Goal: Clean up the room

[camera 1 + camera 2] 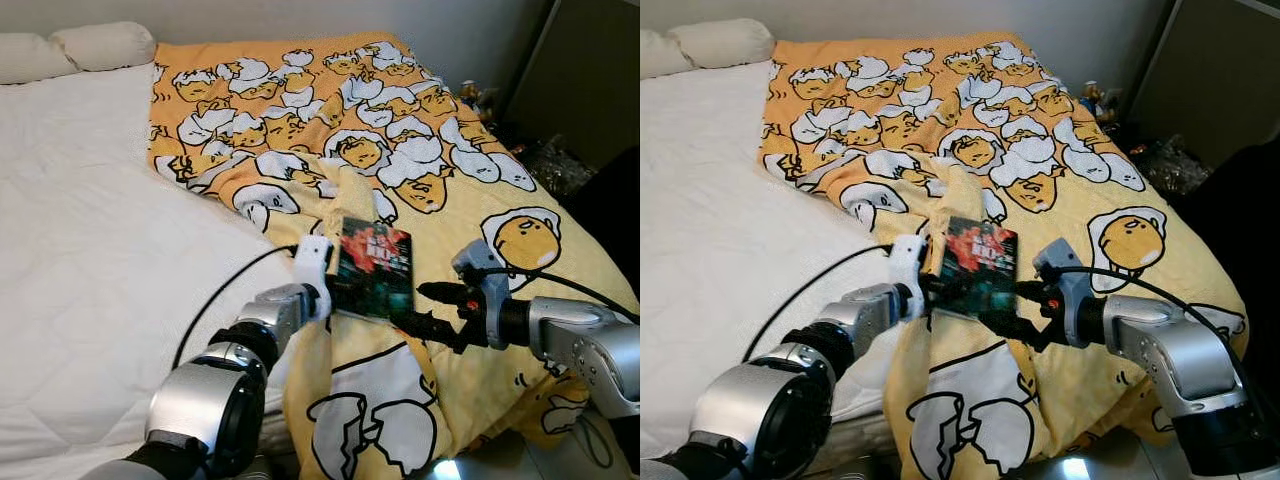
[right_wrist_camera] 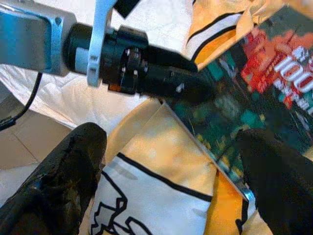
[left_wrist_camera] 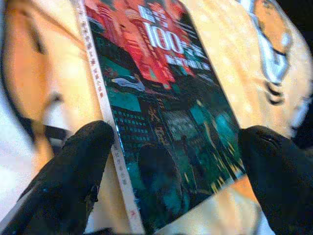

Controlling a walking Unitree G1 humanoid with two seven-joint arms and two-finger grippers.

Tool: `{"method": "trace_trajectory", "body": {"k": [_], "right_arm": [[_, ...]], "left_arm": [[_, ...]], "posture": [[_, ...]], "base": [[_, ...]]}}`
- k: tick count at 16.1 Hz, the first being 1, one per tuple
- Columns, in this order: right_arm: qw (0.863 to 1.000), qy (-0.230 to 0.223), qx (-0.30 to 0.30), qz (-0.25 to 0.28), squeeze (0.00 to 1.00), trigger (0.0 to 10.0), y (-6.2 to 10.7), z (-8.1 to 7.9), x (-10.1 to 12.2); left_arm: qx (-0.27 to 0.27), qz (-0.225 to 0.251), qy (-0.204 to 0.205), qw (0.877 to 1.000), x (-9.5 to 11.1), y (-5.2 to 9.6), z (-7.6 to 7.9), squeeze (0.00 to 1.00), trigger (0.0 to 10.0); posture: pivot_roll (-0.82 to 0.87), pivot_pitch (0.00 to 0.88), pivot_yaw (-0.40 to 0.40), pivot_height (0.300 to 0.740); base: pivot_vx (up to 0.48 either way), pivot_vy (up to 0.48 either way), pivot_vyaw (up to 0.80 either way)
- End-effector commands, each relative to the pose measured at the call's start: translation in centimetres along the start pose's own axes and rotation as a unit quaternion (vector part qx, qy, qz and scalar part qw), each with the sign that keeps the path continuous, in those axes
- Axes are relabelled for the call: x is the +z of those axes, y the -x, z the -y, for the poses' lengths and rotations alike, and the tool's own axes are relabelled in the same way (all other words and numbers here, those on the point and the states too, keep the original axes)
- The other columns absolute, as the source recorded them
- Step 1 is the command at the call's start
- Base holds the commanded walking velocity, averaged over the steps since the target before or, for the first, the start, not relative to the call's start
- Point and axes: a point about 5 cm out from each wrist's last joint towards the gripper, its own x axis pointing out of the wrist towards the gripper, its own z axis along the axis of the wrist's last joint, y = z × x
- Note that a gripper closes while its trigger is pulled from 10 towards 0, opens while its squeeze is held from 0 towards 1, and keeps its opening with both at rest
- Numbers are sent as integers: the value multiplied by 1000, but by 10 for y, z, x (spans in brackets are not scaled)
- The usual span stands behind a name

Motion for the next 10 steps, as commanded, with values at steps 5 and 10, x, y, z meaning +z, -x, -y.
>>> {"method": "trace_trajectory", "body": {"k": [5,10], "right_arm": [[1000,12,-11,-1,0,10000,0,-2,-3],[1000,11,-16,2,0,10000,1,-4,-5]], "left_arm": [[61,-59,-46,995,-24,2,-9,0,10000],[36,-25,-3,999,-21,-1,-1,0,10000]], "posture": [[-264,0,51,740],[-278,0,59,740]], "base": [[0,0,0],[0,0,0]]}}
